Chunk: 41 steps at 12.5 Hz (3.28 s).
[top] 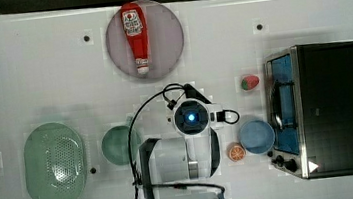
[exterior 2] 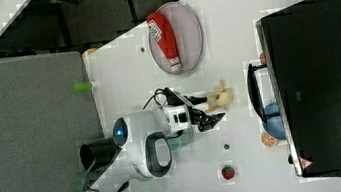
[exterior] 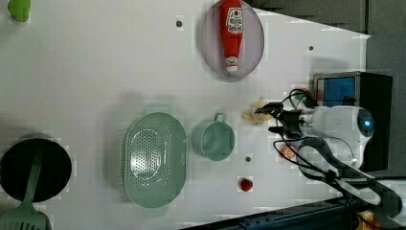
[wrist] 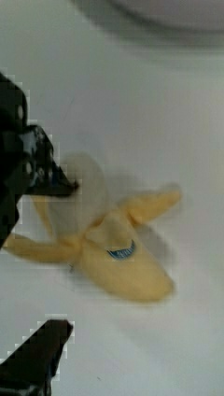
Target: Pick banana from table and place on oven.
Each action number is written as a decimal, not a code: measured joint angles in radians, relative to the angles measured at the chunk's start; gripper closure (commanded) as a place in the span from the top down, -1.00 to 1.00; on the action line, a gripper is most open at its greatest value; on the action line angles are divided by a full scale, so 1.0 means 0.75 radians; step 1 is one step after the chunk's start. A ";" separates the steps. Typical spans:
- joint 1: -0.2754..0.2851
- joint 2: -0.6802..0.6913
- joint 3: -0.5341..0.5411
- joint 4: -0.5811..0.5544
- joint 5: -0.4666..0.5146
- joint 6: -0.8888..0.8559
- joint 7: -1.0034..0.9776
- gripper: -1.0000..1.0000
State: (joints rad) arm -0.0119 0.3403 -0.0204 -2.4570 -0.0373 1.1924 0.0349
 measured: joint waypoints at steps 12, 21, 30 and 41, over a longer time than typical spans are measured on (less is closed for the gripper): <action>-0.018 -0.214 -0.020 0.021 0.023 -0.120 0.007 -0.48; -0.024 -0.985 -0.103 0.336 0.006 -0.975 0.001 -0.48; -0.097 -0.500 -0.584 0.516 -0.047 -1.054 -0.425 -0.48; -0.120 -0.094 -0.732 0.801 0.135 -0.915 -0.994 0.04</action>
State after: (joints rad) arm -0.1018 0.2698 -0.5693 -1.8564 0.0641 0.5063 -0.7109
